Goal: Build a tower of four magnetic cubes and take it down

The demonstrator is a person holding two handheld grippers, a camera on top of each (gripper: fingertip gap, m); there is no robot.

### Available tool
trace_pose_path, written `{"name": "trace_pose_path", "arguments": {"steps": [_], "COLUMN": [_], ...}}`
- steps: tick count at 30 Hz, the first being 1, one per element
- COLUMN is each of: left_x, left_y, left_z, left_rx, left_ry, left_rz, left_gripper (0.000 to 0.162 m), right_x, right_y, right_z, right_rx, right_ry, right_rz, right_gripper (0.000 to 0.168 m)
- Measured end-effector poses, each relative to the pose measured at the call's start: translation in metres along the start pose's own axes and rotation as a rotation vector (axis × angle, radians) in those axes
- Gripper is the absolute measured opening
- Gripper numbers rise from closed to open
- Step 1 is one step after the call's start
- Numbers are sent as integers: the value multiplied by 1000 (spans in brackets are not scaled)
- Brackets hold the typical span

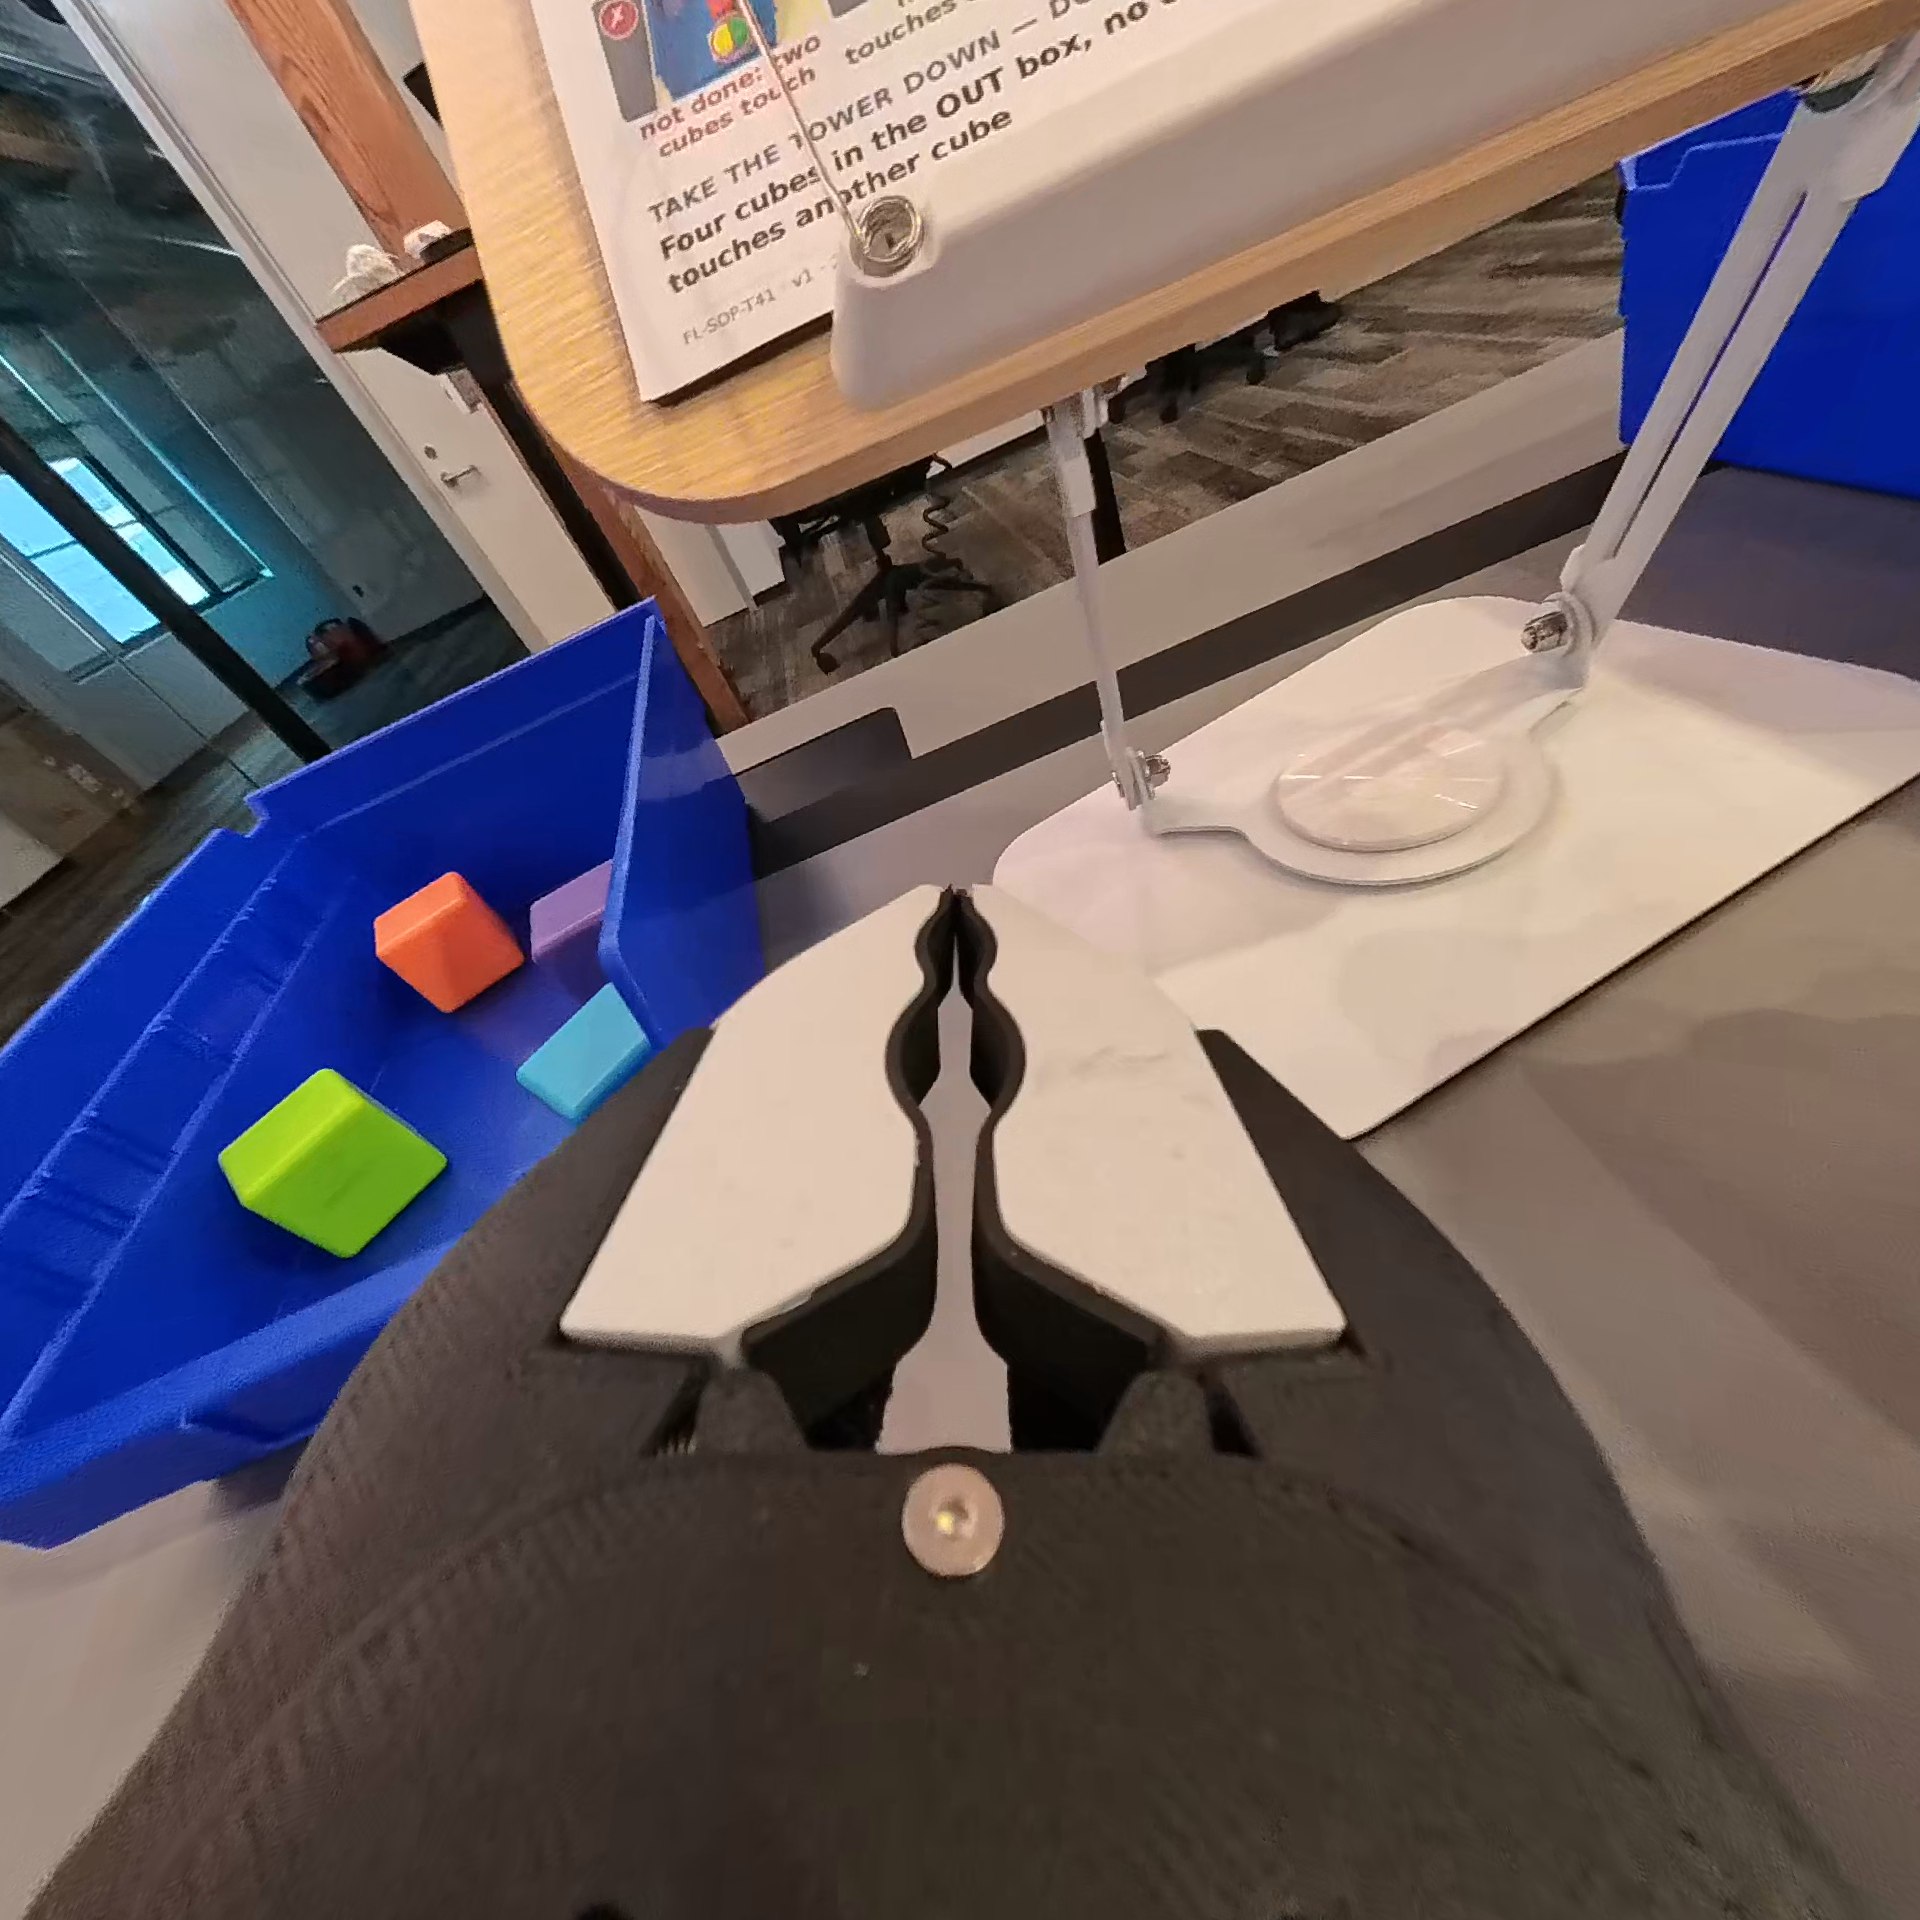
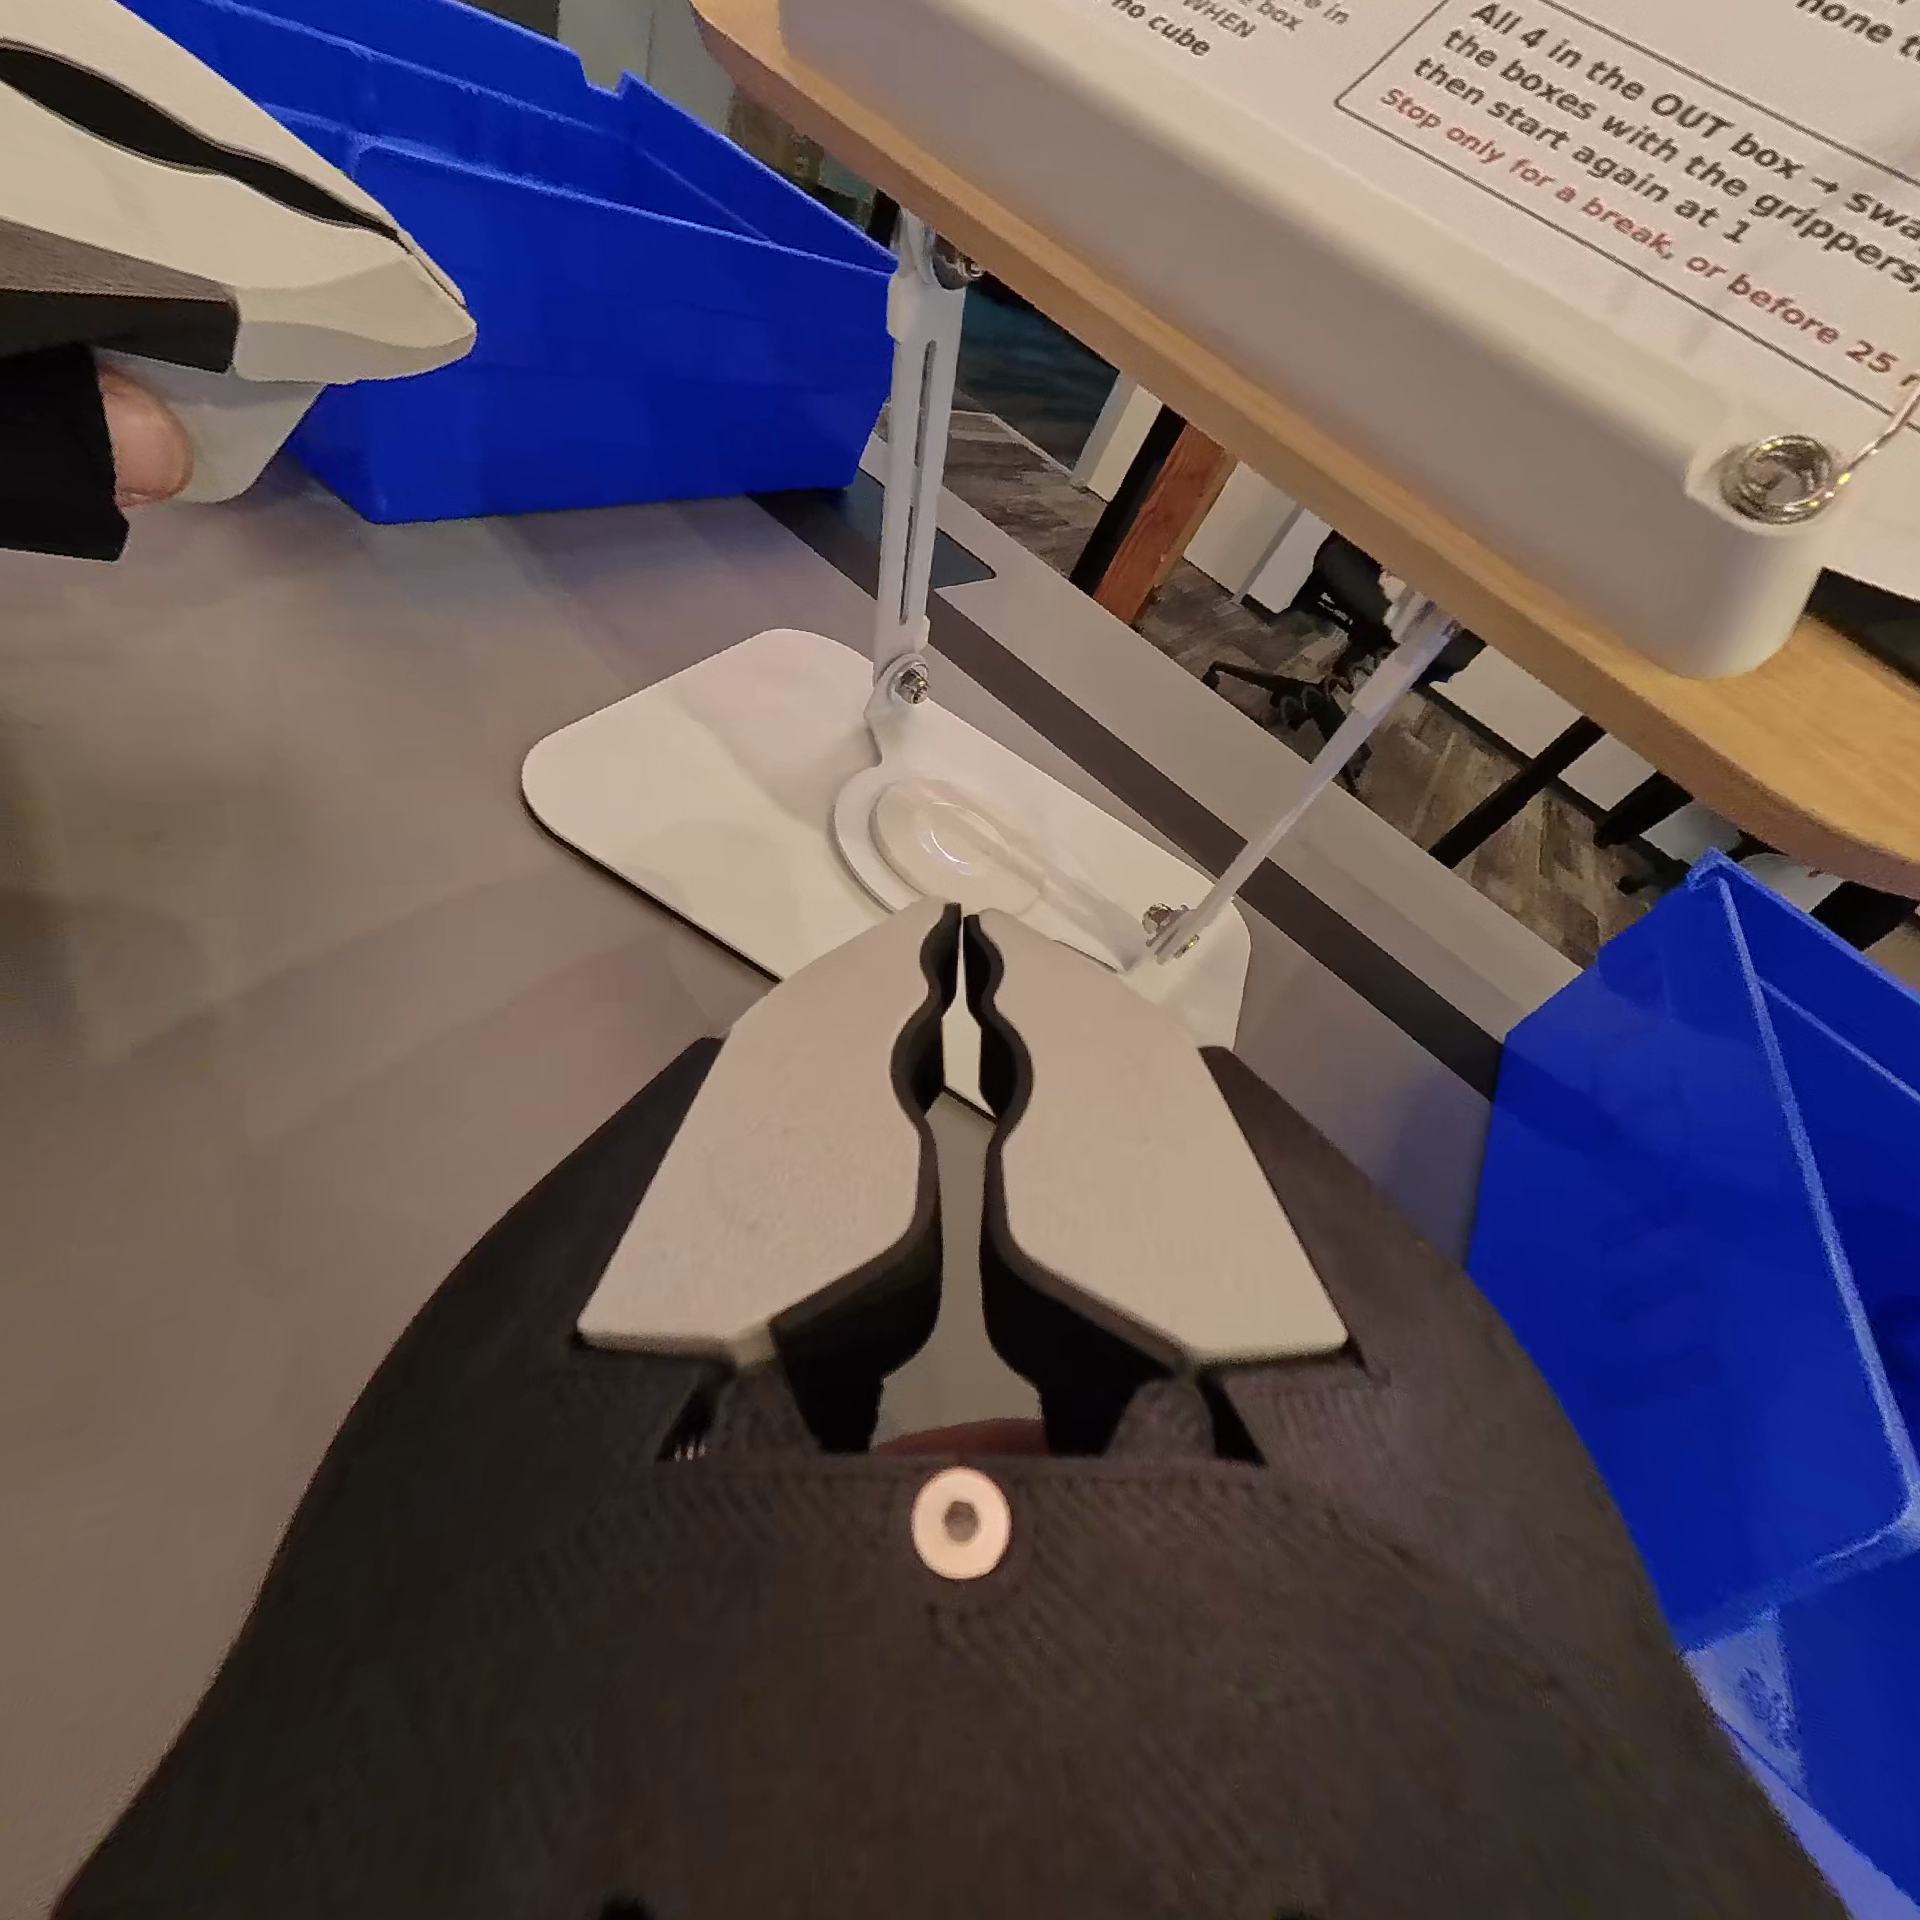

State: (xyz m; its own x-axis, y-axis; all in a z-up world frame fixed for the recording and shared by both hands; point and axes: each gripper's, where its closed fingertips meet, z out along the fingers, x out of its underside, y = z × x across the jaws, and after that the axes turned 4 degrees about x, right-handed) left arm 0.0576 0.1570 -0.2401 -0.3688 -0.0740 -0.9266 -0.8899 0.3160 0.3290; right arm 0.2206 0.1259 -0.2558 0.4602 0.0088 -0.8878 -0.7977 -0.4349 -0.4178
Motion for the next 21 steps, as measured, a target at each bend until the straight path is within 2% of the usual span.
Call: {"name": "trace_pose_path", "arguments": {"steps": [3,21], "left_x": [-2,1], "left_y": [1,-1], "left_z": [-1,2], "left_rx": [-6,29], "left_ry": [-11,-9], "left_rz": [3,-28], "left_gripper": [0,0], "right_x": [0,1], "right_y": [1,4], "right_z": [0,1], "right_rx": [-7,-22], "right_ry": [-3,0], "right_rz": [-9,-25], "right_gripper": [6,10]}}
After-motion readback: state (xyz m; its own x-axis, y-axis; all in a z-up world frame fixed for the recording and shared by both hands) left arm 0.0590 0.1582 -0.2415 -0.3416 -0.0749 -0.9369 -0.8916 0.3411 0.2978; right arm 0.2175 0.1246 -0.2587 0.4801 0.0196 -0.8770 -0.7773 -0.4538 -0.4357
